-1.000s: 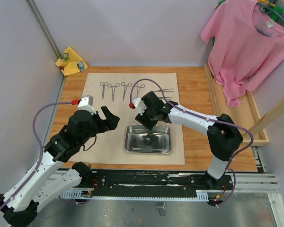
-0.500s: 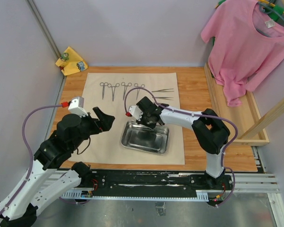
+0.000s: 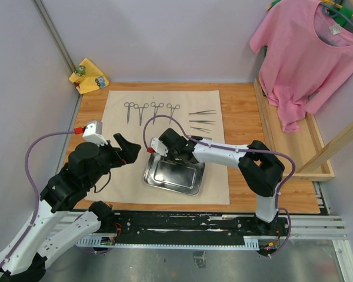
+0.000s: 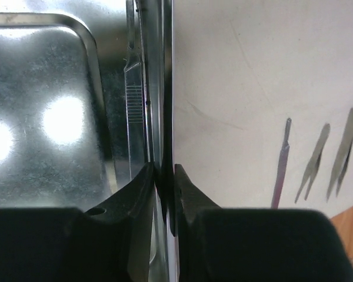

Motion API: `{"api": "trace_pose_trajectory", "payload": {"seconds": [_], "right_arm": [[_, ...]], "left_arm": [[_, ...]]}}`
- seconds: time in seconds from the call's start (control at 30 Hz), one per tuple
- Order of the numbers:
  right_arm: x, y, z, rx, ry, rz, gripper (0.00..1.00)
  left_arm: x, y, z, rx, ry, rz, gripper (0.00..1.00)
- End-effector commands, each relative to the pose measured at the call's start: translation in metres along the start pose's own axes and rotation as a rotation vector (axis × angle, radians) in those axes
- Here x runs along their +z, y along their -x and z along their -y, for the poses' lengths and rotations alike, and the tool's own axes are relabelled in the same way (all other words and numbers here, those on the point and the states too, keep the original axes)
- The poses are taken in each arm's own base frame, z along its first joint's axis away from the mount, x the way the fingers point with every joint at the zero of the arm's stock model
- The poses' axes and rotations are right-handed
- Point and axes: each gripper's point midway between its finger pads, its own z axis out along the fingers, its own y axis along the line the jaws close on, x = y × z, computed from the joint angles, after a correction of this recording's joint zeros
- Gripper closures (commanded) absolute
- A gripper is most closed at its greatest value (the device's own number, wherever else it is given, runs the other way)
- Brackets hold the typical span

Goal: Open and lay out the surgical kit
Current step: Adjust the medical item in the container.

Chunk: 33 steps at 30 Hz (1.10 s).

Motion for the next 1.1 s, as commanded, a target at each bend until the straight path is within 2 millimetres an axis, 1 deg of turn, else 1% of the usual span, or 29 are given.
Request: {"api": "trace_pose_trajectory", "payload": {"seconds": [0.0,0.1,0.17,0.23,0.27,0.3,0.37,0.43,0.47,0.5,0.53,0.6,0.63,0.7,0.73,0.77,0.93,1.07], "right_arm": [[-0.024,-0.011,0.019,-0.08,-0.133,-0.08,0.96],[-0.035,-0.008,0.026,-0.088,-0.163,-0.083,0.96],[-0.038,-0.007,0.025,-0.093,-0.166,-0.075,0.96],[-0.029,-0.009,0.019,-0.099,-0.149,-0.07,0.94],[-0.024,-0.012,0.018,-0.109,-0.149,-0.093,0.96],[-0.025,-0.012,0.019,-0.116,-0.169,-0.128,0.98],[-0.034,-0.008,0.02,-0.127,-0.187,-0.131,0.99],[-0.038,0.001,0.018,-0.099,-0.17,-0.063,0.95],[-0.034,0.001,0.015,-0.088,-0.154,-0.041,0.93],[-0.028,-0.004,0.014,-0.09,-0.146,-0.049,0.94],[-0.024,-0.014,0.012,-0.1,-0.148,-0.106,0.98],[-0.028,-0.012,0.017,-0.1,-0.162,-0.153,0.99],[-0.033,-0.007,0.017,-0.098,-0.161,-0.134,0.99],[-0.048,0.005,0.019,-0.071,-0.16,-0.054,0.98],[-0.052,0.008,0.019,-0.063,-0.16,-0.027,0.97],[-0.051,0.007,0.018,-0.062,-0.159,-0.016,0.96],[-0.023,-0.014,0.008,-0.092,-0.13,-0.126,0.99],[-0.002,-0.017,-0.009,-0.055,-0.046,-0.111,0.98]], "left_arm": [[-0.007,0.013,0.004,0.002,-0.01,0.039,0.02],[-0.006,0.014,0.005,-0.001,-0.012,0.042,0.02],[-0.006,0.014,0.005,-0.002,-0.01,0.042,0.02],[-0.005,0.013,0.004,-0.001,-0.008,0.04,0.02],[-0.004,0.013,0.004,-0.002,-0.008,0.039,0.02],[-0.004,0.012,0.005,-0.002,-0.009,0.037,0.02],[-0.005,0.013,0.005,-0.005,-0.011,0.038,0.02],[-0.005,0.013,0.005,-0.008,-0.013,0.038,0.02],[-0.004,0.012,0.005,-0.007,-0.013,0.037,0.02],[-0.004,0.012,0.005,-0.008,-0.012,0.038,0.02],[-0.003,0.012,0.006,-0.008,-0.014,0.037,0.02],[-0.003,0.013,0.008,-0.008,-0.016,0.032,0.02],[-0.003,0.012,0.008,-0.008,-0.017,0.03,0.02],[-0.002,0.012,0.007,-0.009,-0.015,0.031,0.02],[-0.002,0.011,0.007,-0.01,-0.014,0.03,0.02],[-0.002,0.011,0.006,-0.011,-0.013,0.028,0.02],[-0.001,0.01,0.009,-0.018,-0.024,0.027,0.02],[-0.001,0.009,0.009,-0.018,-0.027,0.023,0.02]]}}
